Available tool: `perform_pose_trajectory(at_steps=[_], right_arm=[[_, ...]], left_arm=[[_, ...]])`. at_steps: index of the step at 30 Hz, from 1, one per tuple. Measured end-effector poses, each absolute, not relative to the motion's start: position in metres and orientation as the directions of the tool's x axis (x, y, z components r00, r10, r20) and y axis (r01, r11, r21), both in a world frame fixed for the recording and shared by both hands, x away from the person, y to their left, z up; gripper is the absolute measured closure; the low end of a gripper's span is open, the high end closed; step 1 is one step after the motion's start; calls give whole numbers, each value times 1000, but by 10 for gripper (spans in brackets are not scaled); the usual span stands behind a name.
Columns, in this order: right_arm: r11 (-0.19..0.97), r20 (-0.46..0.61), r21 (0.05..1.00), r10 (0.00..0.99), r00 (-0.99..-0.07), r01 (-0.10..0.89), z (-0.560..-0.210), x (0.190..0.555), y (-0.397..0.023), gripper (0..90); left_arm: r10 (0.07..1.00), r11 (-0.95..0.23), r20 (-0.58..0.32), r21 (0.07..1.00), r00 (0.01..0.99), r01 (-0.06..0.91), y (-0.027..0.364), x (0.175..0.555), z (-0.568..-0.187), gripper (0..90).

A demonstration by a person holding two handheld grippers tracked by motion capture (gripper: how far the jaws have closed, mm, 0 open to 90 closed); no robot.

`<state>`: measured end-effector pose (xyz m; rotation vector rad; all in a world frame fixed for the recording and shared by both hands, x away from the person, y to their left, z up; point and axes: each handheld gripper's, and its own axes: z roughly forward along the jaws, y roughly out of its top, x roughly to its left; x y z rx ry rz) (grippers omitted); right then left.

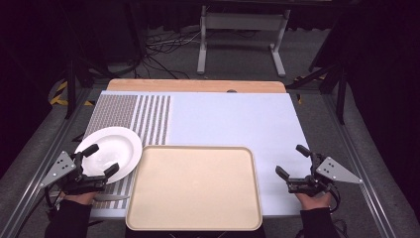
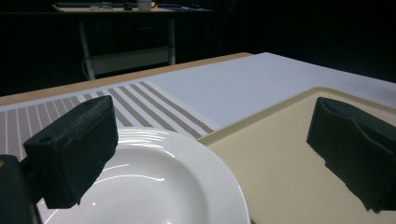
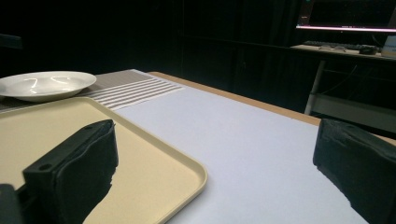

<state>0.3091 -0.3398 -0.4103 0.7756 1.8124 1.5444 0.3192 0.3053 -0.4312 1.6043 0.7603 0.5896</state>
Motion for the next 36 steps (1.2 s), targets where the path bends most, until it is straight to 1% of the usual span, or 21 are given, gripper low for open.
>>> perform_pose_trajectory(at_steps=[6,10,23,29,33,36], right_arm=[[136,-85,990,767,-636,32,-411,309,-340,8],[137,-78,990,767,-637,44,-412,310,-339,7],[145,-86,989,755,-650,38,-411,310,-339,7],[136,-76,990,755,-651,42,-412,311,-339,3],[121,-55,991,747,-663,54,-415,311,-339,3],[122,-53,991,743,-667,57,-415,312,-339,3]], left_arm=[[753,-75,-47,985,656,157,305,320,-431,8],[754,-80,-40,985,655,152,305,319,-431,12],[742,-87,-40,984,669,155,305,319,-429,24],[722,-102,-41,981,691,164,304,319,-420,23],[713,-128,-10,981,701,144,304,316,-408,18],[712,-133,-7,980,702,145,304,316,-406,14]])
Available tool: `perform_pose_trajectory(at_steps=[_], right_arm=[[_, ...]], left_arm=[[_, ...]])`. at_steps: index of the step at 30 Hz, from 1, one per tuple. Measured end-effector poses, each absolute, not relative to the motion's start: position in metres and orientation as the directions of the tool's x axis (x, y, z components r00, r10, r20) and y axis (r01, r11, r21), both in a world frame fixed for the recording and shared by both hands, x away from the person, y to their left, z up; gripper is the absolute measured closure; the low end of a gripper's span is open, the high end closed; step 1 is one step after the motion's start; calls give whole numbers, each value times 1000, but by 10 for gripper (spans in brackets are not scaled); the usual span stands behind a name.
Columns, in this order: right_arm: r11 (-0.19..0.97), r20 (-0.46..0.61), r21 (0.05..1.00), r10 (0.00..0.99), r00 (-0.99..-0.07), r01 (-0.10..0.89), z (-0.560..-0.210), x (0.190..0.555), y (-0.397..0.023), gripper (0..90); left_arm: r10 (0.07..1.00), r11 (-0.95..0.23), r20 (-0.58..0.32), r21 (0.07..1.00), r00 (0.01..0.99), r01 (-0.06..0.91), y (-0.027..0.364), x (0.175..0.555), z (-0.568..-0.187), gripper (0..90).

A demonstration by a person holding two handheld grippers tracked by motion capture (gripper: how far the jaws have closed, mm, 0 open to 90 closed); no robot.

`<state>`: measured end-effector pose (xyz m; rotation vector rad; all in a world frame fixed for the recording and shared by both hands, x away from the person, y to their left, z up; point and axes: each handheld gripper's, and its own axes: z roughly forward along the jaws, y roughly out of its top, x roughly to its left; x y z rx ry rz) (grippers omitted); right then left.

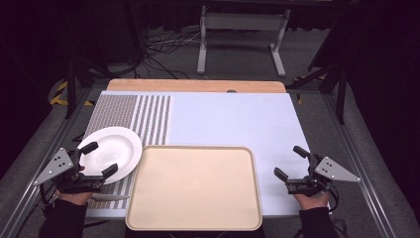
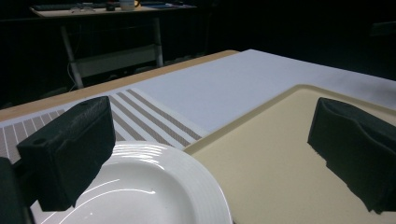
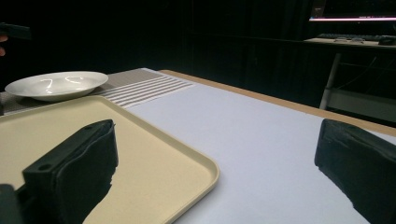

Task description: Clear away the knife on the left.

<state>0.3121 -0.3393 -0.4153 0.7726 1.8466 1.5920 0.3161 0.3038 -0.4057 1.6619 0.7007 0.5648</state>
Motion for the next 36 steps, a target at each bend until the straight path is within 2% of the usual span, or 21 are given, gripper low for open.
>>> perform_pose_trajectory(at_steps=[4,12,24,36], right_arm=[[131,-59,990,739,-671,58,-415,312,-339,5],[152,-62,986,727,-683,73,-415,314,-337,14],[142,-41,985,734,-678,94,-417,316,-336,9],[137,-40,986,730,-682,90,-417,317,-337,9]], left_arm=[[699,-157,-7,974,715,163,305,318,-403,9],[660,-312,41,923,750,224,318,315,-393,44],[645,-413,33,856,764,311,348,313,-386,56],[623,-499,54,795,781,344,359,313,-387,73]])
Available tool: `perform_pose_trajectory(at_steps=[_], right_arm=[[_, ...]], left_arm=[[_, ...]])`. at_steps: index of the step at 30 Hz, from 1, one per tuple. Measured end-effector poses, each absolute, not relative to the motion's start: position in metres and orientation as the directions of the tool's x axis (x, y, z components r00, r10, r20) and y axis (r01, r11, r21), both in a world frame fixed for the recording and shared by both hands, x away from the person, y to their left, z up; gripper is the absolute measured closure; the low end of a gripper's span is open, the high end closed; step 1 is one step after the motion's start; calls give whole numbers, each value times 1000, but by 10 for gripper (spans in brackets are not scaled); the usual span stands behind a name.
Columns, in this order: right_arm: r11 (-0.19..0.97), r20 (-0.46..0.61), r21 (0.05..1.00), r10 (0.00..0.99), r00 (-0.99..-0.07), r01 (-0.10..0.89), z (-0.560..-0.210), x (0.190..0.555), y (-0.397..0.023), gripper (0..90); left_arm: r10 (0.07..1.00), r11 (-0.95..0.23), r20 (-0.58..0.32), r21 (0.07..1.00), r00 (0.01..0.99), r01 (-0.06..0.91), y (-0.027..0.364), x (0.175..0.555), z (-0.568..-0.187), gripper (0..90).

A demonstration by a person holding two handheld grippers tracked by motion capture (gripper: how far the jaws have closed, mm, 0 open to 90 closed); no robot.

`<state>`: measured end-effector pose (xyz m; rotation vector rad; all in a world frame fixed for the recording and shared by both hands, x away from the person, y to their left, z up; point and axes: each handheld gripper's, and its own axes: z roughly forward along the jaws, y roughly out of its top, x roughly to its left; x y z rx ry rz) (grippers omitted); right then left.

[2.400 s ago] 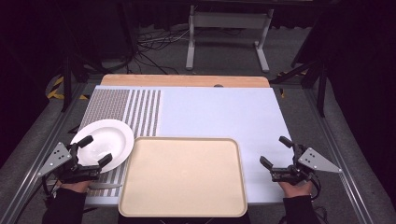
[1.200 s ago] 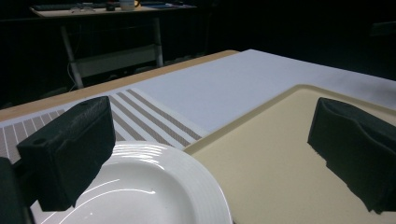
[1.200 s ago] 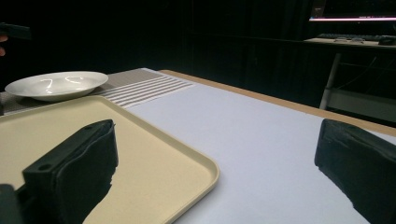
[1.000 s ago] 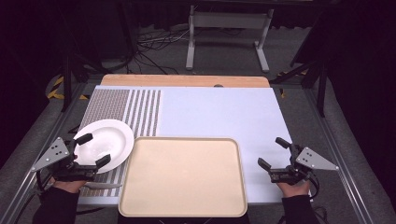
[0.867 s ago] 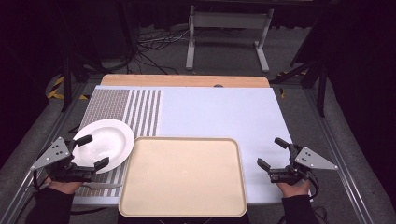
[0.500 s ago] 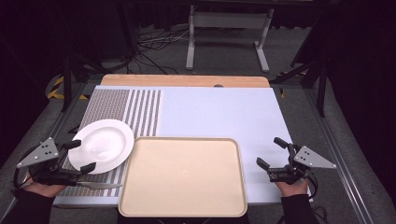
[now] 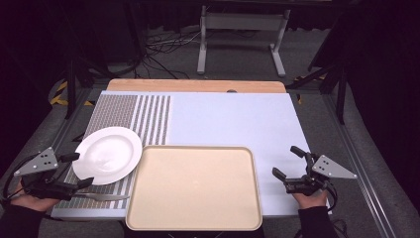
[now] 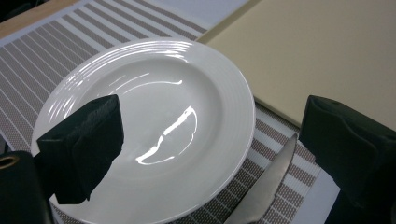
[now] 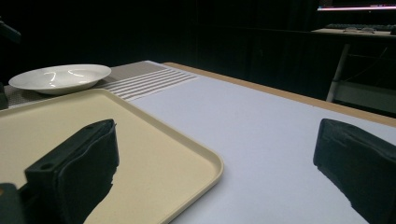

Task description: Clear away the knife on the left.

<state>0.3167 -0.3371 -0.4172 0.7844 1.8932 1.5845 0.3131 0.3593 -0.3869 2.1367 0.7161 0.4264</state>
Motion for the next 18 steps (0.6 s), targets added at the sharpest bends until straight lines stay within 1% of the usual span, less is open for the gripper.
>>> perform_pose_trajectory(at_steps=[6,13,14,18], right_arm=[[127,-45,989,739,-673,73,-415,314,-338,9],[136,-51,988,734,-677,73,-416,315,-337,9],[136,-51,988,734,-677,73,-416,315,-337,9],[131,-46,989,733,-678,74,-416,315,-337,9]], left_arm=[[601,-547,52,754,797,363,366,313,-391,68],[563,-652,63,646,824,396,373,315,-397,80],[563,-652,63,646,824,396,373,315,-397,82],[546,-694,64,592,835,409,376,317,-400,88]])
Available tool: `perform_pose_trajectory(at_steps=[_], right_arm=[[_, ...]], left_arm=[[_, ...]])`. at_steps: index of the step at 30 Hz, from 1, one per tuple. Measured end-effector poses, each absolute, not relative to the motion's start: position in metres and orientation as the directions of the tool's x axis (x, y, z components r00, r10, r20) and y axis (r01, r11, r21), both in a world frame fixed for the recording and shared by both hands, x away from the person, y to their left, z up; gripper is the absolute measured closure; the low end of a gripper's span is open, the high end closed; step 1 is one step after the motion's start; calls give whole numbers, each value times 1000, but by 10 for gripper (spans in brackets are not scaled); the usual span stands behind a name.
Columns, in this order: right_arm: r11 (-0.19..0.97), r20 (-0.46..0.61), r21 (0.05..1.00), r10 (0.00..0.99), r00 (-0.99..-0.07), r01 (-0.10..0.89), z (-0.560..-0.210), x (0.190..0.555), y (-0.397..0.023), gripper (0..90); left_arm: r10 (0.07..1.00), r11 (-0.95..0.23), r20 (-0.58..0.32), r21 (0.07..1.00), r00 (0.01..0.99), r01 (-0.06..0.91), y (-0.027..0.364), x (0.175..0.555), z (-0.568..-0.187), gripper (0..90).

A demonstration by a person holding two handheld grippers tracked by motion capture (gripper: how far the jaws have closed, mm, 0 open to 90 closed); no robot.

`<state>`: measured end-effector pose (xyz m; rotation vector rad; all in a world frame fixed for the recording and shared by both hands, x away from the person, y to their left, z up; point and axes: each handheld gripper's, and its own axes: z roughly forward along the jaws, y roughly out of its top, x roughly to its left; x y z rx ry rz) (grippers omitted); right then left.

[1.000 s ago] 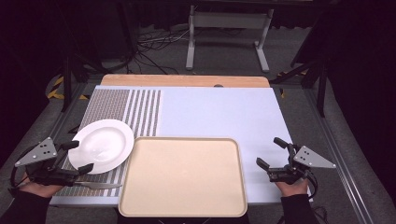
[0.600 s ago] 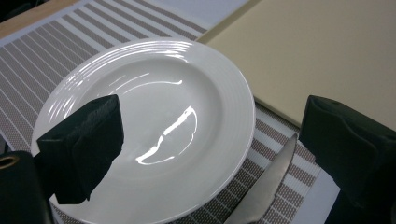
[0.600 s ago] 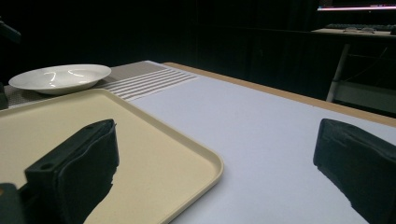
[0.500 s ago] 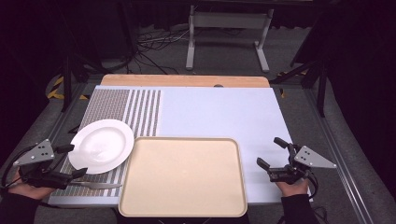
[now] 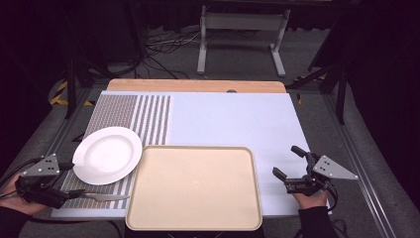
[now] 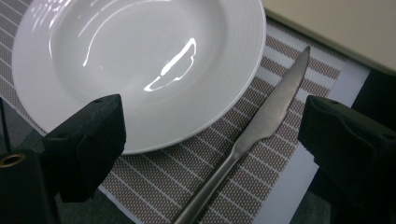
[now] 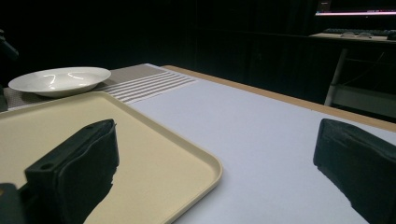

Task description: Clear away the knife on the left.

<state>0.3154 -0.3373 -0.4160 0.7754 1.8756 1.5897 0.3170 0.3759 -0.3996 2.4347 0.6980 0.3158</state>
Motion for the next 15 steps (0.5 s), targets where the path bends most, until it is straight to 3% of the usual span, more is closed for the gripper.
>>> perform_pose_trajectory(at_steps=[15], right_arm=[[139,-52,988,727,-685,72,-416,316,-337,9]], left_arm=[[473,-832,31,345,881,435,369,328,-416,102]])
